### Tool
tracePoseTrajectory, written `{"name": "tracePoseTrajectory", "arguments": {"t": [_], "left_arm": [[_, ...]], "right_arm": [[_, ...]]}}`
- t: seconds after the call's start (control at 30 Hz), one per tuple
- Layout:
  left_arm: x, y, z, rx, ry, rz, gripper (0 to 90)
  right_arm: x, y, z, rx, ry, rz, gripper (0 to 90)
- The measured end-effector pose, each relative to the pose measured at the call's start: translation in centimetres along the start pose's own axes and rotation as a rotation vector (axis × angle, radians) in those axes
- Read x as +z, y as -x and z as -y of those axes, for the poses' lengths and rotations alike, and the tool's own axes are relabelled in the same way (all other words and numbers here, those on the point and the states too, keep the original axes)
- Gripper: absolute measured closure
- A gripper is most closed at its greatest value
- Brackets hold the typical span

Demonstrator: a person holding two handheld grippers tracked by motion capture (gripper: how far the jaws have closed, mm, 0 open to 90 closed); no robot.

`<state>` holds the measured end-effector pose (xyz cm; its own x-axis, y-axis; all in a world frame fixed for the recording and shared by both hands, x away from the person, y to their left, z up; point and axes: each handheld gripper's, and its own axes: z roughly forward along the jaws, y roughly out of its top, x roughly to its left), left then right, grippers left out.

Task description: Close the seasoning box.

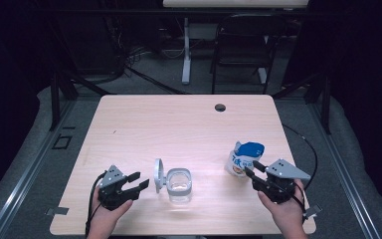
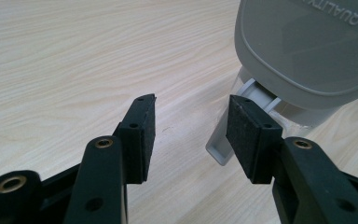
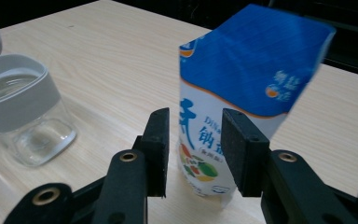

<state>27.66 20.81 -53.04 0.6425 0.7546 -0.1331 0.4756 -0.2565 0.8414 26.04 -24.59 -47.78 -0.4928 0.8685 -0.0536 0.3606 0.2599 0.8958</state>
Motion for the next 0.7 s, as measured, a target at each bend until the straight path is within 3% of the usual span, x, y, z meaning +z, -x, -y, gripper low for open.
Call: {"name": "tracePoseTrajectory", "arguments": {"t": [0.37, 0.7], "left_arm": [[-0.1, -0.1, 0.0, -0.007, 0.002, -0.003, 52.7], [-0.2, -0.3, 0.0, -0.006, -0.012, -0.012, 52.8]], "right_arm": [[-0.7, 1.6, -0.3, 0.030, -0.001, 0.037, 61.0], [0.5, 2.1, -0.6, 0.039, -0.015, 0.033, 52.8]]}}
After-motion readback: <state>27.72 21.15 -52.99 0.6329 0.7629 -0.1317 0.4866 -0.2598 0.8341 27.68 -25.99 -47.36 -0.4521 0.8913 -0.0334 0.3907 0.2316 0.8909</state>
